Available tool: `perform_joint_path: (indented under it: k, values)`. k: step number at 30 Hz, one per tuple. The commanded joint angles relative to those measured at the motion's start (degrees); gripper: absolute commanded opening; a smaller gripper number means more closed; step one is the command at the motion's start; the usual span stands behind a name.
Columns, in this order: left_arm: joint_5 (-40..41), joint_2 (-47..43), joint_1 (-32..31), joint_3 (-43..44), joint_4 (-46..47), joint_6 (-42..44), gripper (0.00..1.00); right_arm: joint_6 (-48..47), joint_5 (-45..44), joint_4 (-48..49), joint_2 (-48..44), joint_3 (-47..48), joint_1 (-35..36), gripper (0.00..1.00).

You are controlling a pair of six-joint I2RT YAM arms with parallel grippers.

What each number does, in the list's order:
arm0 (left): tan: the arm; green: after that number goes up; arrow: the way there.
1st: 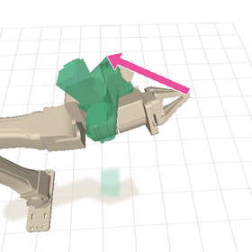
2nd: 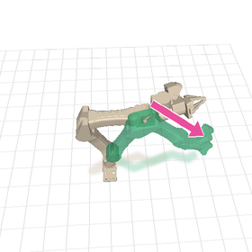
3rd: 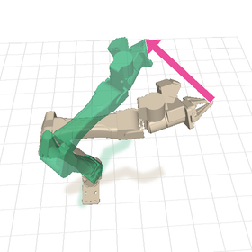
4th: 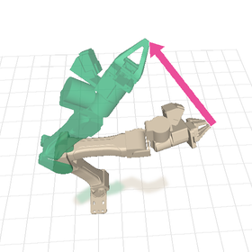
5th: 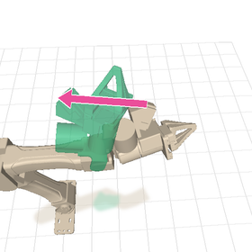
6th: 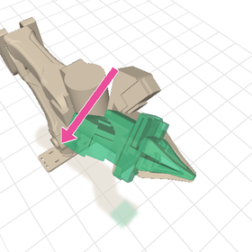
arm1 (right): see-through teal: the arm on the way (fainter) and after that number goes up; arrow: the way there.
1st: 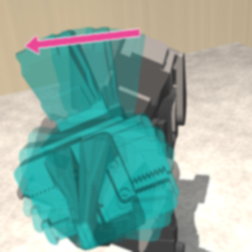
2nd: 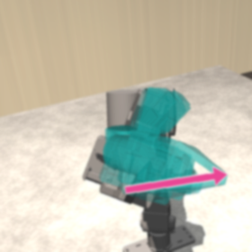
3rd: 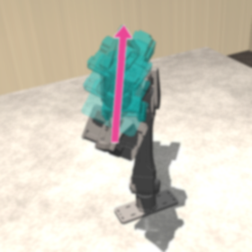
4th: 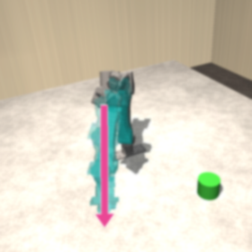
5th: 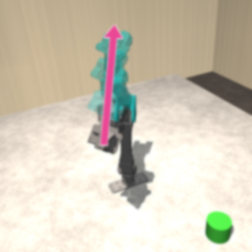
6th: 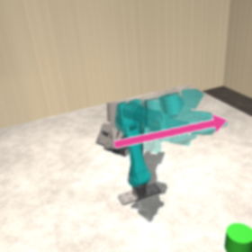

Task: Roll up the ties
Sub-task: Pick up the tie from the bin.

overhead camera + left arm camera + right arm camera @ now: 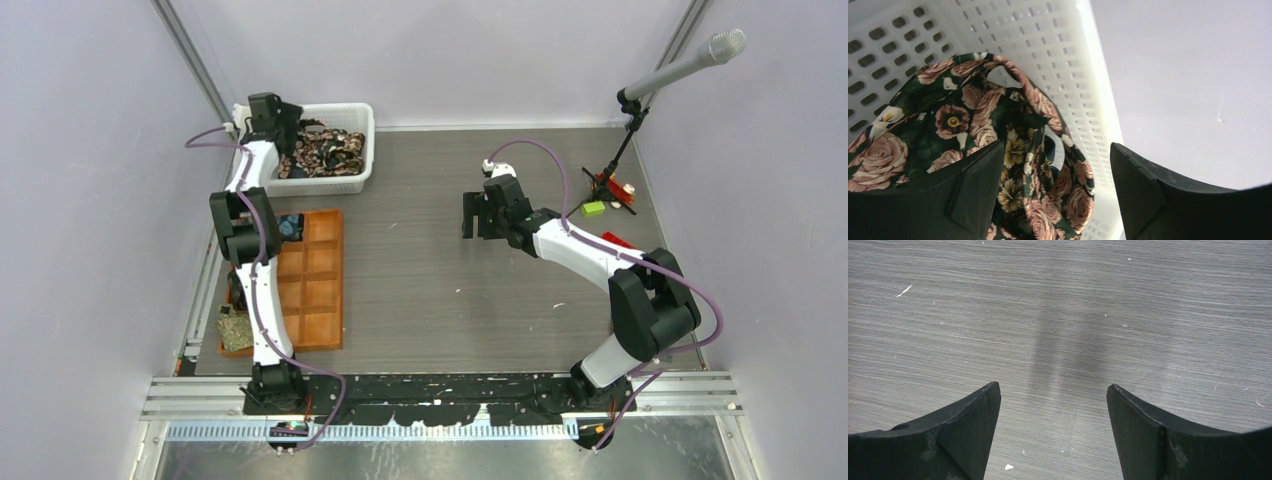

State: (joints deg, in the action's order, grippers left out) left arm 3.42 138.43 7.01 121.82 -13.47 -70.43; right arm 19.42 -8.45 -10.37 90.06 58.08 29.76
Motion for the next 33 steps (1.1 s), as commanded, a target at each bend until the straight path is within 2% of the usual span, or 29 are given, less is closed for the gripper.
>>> perform_joint_path:
  k: [1, 5, 19, 28, 33]
  values:
    - [1.75, -4.05, 0.60, 2.07, 3.22, -1.20, 0.79, 0.05, -0.03, 1.43, -1.12, 1.24, -0.15, 0.82]
    - [2.95, -3.81, 0.55, 1.48, 3.53, -1.58, 0.80, 0.09, 0.10, 0.98, -0.55, 1.75, -0.14, 0.82]
    - [1.93, 8.02, 0.63, 15.41, 0.27, -3.66, 0.75, 0.08, 0.19, 0.88, -0.34, 2.02, -0.14, 0.82]
    - [1.16, 3.06, 0.80, 4.59, 5.18, -4.20, 0.75, 0.09, 0.32, 0.64, 0.02, 2.29, -0.14, 0.81]
    - [1.57, 0.16, 0.82, 1.43, 5.90, -4.20, 0.75, 0.00, 0.36, 0.48, 0.25, 2.47, -0.15, 0.81]
